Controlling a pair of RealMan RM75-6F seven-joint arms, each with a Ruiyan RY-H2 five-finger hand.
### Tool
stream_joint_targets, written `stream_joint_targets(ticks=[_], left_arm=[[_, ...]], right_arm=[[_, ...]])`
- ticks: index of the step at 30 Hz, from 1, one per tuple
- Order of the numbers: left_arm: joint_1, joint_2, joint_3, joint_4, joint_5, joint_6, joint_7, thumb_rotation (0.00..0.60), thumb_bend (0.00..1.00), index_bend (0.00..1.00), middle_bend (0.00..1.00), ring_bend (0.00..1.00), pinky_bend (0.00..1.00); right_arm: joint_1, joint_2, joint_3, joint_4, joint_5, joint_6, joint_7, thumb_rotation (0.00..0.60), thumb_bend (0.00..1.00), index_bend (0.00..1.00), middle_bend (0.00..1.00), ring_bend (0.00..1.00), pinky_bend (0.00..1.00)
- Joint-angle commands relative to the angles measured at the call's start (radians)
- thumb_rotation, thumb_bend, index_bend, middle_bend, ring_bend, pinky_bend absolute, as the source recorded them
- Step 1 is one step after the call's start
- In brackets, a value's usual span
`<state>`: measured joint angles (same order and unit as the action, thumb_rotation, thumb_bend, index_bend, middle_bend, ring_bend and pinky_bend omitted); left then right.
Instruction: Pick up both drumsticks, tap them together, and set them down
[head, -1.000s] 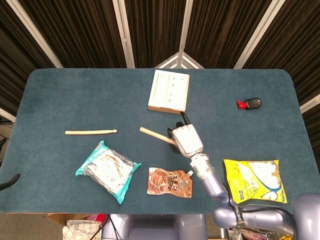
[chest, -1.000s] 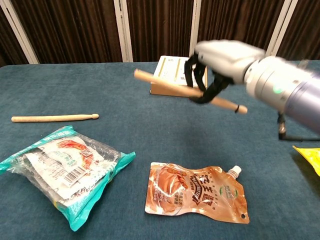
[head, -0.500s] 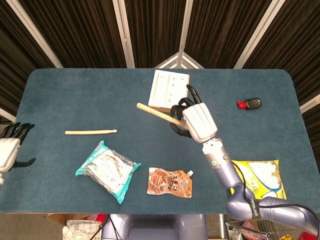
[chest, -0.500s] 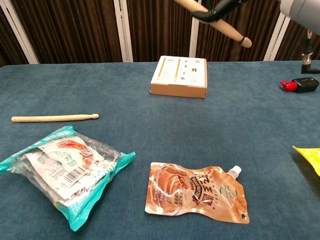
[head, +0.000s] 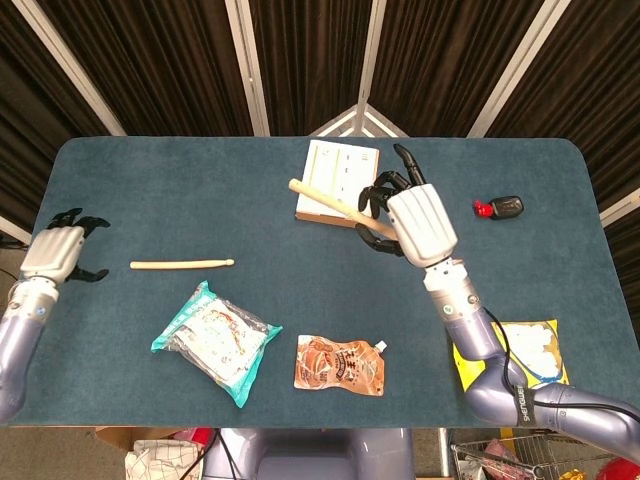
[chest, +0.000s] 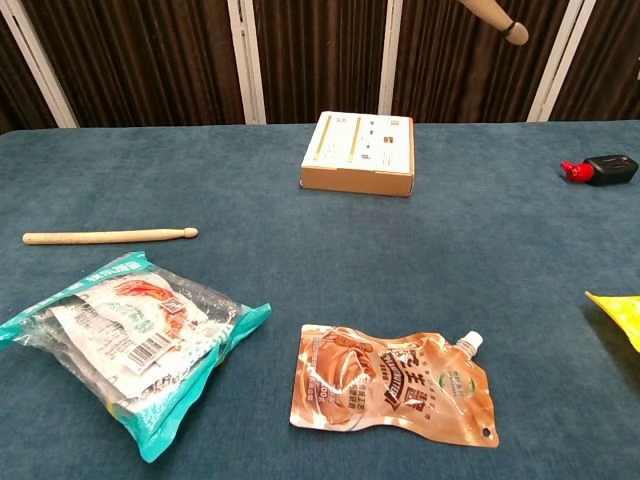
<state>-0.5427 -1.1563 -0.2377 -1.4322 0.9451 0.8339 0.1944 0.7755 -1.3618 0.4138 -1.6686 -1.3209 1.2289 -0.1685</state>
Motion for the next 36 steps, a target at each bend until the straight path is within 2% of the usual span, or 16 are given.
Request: stream_joint_targets(ticks=[1,10,17,28,36], left_arm=[[-0.038,-0.047,-0.003,0.041,-0.04,-0.017,0.033,0.6,0.31,0.26,0.21,0.0,0.0],[-0.091,-0.162,0.031,0.13,-0.021,-0.03,0.063,0.6,0.32,0.33,0.24,0.0,0.0],[-0.113,-0.25,0.067,0.245,-0.046,-0.042,0.116,0.6,0.32,0.36,0.29,0.0,0.0],[-0.134,-0.372,0.068,0.381,-0.039,-0.028,0.115,0.6,0.33,0.38,0.31,0.0,0.0],[-0.149,-0.437,0.063,0.446,-0.016,-0.049,0.082,0.6,0.36,0.42,0.38,0.0,0.0]], right_arm=[[-0.002,0.007,0.004,-0.011,0.017,0.0,-0.008,0.6,0.39,0.68,0.66,0.36,0.0],[-0.018,0.02,0.003,-0.029,0.045,0.021,-0.022,0.6,0.39,0.68,0.66,0.36,0.0],[-0.039,0.029,-0.012,-0.015,0.053,0.029,-0.007,0.6,0.39,0.68,0.66,0.36,0.0],[-0.051,0.029,-0.03,0.018,0.051,0.031,0.006,0.6,0.39,0.68,0.66,0.36,0.0],[-0.058,0.04,-0.029,0.019,0.056,0.037,0.001,0.6,0.39,0.68,0.66,0.36,0.0]])
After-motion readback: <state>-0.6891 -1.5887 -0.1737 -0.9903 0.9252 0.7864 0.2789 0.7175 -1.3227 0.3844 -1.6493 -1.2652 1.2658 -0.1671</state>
